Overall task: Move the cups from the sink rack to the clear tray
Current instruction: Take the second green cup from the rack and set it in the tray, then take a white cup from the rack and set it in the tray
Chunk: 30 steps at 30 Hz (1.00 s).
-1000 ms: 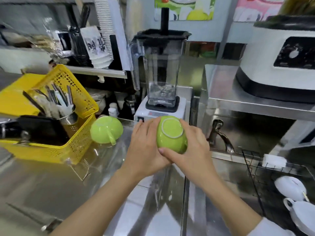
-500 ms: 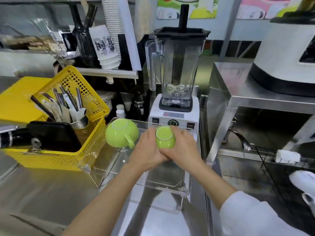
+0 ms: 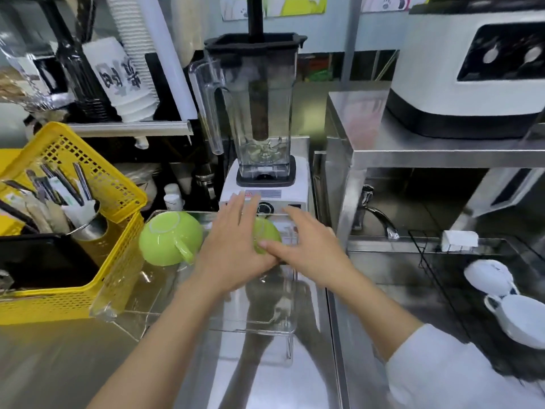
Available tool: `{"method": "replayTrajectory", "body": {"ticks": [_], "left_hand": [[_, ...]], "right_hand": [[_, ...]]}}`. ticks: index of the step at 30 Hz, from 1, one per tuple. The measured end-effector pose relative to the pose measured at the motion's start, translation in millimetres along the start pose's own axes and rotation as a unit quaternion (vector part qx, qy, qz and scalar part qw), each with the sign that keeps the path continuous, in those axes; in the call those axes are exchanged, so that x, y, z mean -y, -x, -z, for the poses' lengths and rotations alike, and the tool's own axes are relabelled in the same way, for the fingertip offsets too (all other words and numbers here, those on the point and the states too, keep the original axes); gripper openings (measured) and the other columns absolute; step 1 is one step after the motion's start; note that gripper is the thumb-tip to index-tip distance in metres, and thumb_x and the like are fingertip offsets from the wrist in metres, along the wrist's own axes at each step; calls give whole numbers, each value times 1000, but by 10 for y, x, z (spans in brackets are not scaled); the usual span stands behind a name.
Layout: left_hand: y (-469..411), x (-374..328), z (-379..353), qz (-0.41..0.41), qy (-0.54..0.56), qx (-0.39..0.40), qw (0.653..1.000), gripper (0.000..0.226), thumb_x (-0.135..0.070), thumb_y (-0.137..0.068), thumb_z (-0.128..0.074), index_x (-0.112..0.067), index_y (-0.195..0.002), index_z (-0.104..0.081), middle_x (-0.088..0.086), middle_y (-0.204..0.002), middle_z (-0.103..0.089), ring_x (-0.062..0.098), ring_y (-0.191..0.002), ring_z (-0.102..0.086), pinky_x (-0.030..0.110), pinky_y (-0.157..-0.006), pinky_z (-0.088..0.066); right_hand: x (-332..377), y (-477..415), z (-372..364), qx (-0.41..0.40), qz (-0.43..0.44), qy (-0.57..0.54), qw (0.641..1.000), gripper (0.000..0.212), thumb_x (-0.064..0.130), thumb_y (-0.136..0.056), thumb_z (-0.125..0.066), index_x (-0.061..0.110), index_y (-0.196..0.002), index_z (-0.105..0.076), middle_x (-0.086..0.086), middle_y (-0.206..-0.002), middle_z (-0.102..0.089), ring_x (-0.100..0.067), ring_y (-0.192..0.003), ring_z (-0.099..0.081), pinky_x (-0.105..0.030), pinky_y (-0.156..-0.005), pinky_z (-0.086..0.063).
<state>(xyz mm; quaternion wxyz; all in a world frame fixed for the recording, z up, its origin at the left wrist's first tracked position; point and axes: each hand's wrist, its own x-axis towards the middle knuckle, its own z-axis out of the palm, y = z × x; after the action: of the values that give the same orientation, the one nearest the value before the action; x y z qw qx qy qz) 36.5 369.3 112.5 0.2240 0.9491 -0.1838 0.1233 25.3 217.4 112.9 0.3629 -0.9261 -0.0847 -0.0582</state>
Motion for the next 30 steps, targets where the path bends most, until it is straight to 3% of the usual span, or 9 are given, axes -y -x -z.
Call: {"method": "replayTrajectory", "body": {"ticks": [4,10,16,18,23,27,30], "left_hand": [[-121,-529,-171,-54,-6,5,998,86,-52,-68,-51,-20,-143,-23,10,-154,-19,25,-141,-16,41,-115,-18],[-368,-1323,-862,-127,-5,48,991,83,-57,-76,-55,-20,-143,-23,11,-154,-21,24,-142,-16,39,-116,-13],[-618,-2090,-1758,-145,2,144,979,88,-65,-75,-54,-23,-144,-18,7,-156,-16,22,-142,-11,38,-117,-11],[-669,-2325,-2066,-153,1,172,973,88,-63,-75,-55,-23,-144,-17,7,-156,-16,22,-142,-12,38,-116,-11],[-694,-2789,-2806,-167,-22,267,949,97,-62,-71,-60,-20,-144,-12,7,-156,-14,23,-142,-10,39,-114,-12],[-607,-2937,-3282,-137,-42,369,918,107,-58,-68,-67,-21,-145,-2,11,-157,-7,27,-143,-7,42,-115,-11],[-543,-2958,-3496,-112,-1,408,906,102,-50,-67,-70,-32,-142,-4,11,-150,-27,31,-135,-25,45,-107,-29]], "right_hand": [[-384,200,402,-40,-15,-40,998,77,64,-70,-57,29,-134,-34,4,-139,-45,-15,-125,-44,-45,-105,-35],[-1296,583,1033,-89,-86,-37,992,72,59,-70,-62,28,-131,-39,2,-132,-51,-18,-118,-49,-43,-99,-42],[-2449,1020,1562,-120,-208,2,971,73,59,-71,-63,23,-130,-38,-4,-131,-53,-25,-119,-49,-44,-97,-43],[-2810,1177,1673,-112,-237,33,964,66,58,-70,-64,22,-121,-43,-6,-120,-56,-29,-111,-53,-44,-89,-46],[-3563,1520,1755,-32,-289,165,942,96,62,-61,-67,18,-136,-25,-13,-135,-43,-32,-120,-41,-45,-96,-36],[-3849,1670,1738,16,-322,140,936,110,61,-53,-74,19,-137,-17,-13,-139,-38,-33,-125,-38,-47,-99,-34],[-3899,1702,1714,32,-330,81,940,114,56,-53,-78,17,-139,-14,-13,-138,-37,-34,-123,-40,-48,-99,-37]]}}
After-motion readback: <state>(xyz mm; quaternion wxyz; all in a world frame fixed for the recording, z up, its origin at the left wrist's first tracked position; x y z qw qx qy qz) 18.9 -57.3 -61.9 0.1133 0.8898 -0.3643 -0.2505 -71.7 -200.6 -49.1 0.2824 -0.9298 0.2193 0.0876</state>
